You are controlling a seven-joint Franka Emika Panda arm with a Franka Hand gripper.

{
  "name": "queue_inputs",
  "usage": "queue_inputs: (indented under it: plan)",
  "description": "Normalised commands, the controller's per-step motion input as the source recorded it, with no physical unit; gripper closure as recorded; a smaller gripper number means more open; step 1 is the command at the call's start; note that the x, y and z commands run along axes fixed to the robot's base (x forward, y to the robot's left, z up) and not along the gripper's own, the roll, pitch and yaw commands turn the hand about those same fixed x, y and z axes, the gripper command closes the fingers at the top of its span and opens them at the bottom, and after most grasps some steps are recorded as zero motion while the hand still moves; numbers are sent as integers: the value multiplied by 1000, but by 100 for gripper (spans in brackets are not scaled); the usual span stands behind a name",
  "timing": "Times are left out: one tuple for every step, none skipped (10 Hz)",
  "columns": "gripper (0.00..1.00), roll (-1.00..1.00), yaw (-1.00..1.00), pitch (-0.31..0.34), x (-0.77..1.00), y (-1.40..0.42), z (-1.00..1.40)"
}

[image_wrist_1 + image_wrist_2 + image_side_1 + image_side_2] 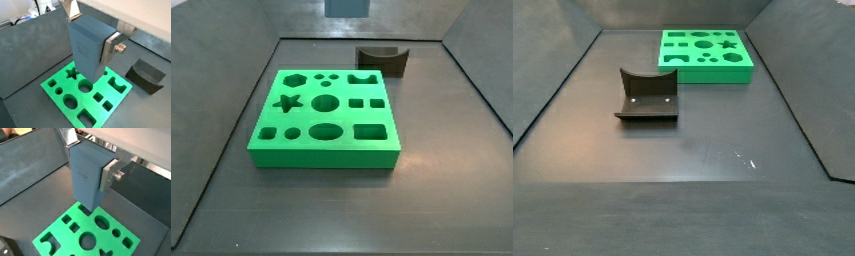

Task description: Insert the rectangle object.

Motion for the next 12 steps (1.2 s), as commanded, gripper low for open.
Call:
queue_inputs:
  plan:
    - [100,-107,0,-81,1000,-206,-1000]
    - [100,-17,-83,-30,923,-271,-1000]
    - [100,-3,-111,0,891,-231,-1000]
    - [100,0,-151,-17,800,-180,-1000]
    - [100,4,-103,-7,731,-166,-1000]
    - [100,0,-6,-36,223,-117,-1000]
    - [100,0,0,-66,0,-97,-1000]
    - [100,1,40,-91,-31,-63,-911]
    - [100,20,63,-71,-51,-40,-649]
    - [100,0,43,-50,-49,0,-391]
    - [100,0,23,-51,-46,-9,-274]
    - [100,0,17,-64,-20,-49,-331]
